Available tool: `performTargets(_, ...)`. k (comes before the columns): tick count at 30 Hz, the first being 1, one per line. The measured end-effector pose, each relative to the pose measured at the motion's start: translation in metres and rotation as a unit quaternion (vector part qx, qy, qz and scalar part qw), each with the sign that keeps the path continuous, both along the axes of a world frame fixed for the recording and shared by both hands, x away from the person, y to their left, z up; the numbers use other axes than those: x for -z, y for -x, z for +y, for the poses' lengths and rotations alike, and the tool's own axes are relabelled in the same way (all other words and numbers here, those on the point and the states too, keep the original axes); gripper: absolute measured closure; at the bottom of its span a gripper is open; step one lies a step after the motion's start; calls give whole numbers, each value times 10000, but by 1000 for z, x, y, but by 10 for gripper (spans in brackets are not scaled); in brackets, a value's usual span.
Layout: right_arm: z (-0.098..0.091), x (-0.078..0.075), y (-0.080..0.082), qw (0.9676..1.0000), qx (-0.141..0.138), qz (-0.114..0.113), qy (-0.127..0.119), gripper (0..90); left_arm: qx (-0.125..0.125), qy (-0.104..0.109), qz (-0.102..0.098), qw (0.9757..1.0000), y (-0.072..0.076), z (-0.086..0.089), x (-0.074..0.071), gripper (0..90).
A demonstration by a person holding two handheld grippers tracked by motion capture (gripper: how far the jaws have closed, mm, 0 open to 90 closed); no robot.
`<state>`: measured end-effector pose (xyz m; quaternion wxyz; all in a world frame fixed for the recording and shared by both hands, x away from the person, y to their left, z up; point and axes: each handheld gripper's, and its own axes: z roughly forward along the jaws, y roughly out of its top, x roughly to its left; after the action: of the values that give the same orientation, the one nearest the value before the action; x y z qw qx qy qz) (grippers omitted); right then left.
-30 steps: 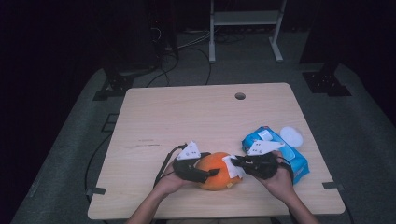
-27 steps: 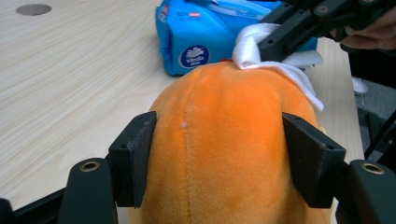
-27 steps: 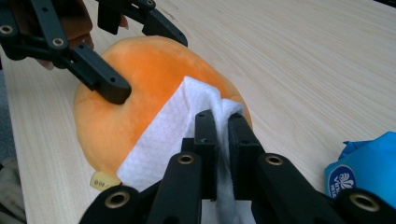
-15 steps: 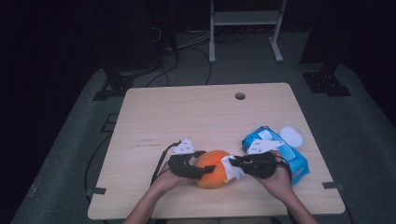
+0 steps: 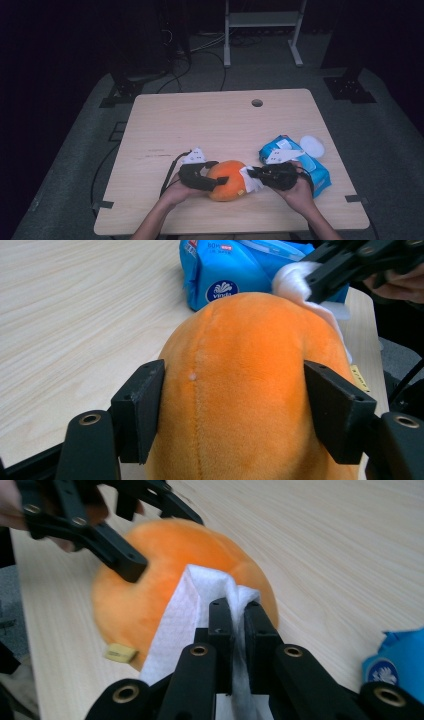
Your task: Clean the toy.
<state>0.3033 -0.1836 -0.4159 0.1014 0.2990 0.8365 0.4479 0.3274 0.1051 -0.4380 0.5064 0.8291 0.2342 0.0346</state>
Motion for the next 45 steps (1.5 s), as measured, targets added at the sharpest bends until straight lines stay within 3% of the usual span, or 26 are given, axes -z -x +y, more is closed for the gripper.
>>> performTargets(3, -2, 4, -4, 9999, 37, 118, -23, 835, 117, -24, -91, 9999, 3, -4, -1, 287)
performTargets(10, 7, -7, 1, 9999, -40, -68, -121, 835, 443, -152, -346, 9983, 15, -19, -5, 205)
performTargets(15, 4, -4, -1, 9999, -54, -22, -140, 835, 426, 42, -178, 9989, 9, -9, -7, 145)
performTargets(17, 2, -3, -3, 9999, -10, 18, -142, 835, 314, 63, -67, 9995, 5, -8, -5, 103)
performTargets(20, 1, -1, -6, 9998, -4, 59, -178, 835, 369, 61, 103, 9992, 4, -10, 2, 108)
performTargets(24, 6, -6, -2, 9999, -2, -56, -111, 836, 337, -82, -458, 9983, 13, -14, -7, 290)
performTargets(27, 9, -14, 2, 9995, -69, -170, -263, 836, 272, -147, -881, 9956, 20, -22, -14, 313)
performTargets(29, 13, -19, 5, 9991, -168, -200, -336, 835, 390, -262, -1026, 9936, 23, -27, -13, 309)
performTargets(33, 15, -12, 3, 9994, -215, -169, -192, 836, 500, -327, -1018, 9930, 23, -25, -11, 303)
performTargets(39, 2, -3, -4, 9999, 19, -2, -163, 836, 620, -312, -1024, 9923, 25, -27, -11, 293)
performTargets(43, 12, -10, 4, 9997, -88, -156, -146, 836, 692, -349, -1082, 9911, 29, -32, -12, 269)
performTargets(45, 17, -12, 7, 9995, -174, -244, -42, 836, 601, -251, -942, 9934, 27, -32, -11, 215)
